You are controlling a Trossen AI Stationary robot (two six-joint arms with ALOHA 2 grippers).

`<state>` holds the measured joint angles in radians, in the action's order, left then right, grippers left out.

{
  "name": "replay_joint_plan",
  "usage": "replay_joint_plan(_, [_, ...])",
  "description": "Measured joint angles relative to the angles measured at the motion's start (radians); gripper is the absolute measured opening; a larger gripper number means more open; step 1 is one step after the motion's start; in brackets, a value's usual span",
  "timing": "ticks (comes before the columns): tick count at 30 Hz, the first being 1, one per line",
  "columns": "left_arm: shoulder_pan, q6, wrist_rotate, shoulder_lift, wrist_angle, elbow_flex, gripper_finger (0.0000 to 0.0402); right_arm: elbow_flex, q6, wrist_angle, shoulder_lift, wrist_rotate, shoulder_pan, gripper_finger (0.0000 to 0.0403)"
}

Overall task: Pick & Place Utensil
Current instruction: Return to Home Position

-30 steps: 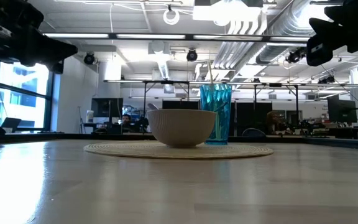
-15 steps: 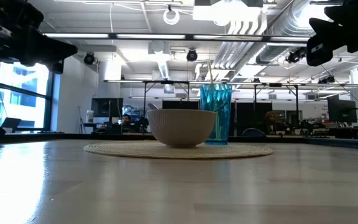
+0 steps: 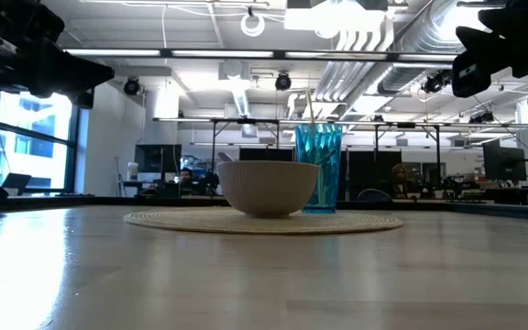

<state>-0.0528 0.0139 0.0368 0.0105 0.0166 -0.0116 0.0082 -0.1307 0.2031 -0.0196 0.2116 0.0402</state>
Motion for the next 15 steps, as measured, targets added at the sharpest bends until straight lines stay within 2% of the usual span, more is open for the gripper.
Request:
replay_joint_plan(7, [0.0, 0.0, 0.0, 0.0, 0.0, 0.0, 0.0001, 0.0, 0.057, 0.007, 0.0, -0.018, 0.0, 0.0114])
replay_joint_plan(11, [0.0, 0.0, 0.0, 0.0, 0.0, 0.0, 0.0001, 0.0, 0.11, -0.02, 0.0, -0.079, 0.0, 0.0114])
replay_joint_plan(15, [0.0, 0.0, 0.0, 0.0, 0.0, 0.0, 0.0001, 0.0, 0.075, -0.053, 0.0, -0.209, 0.0, 0.0114])
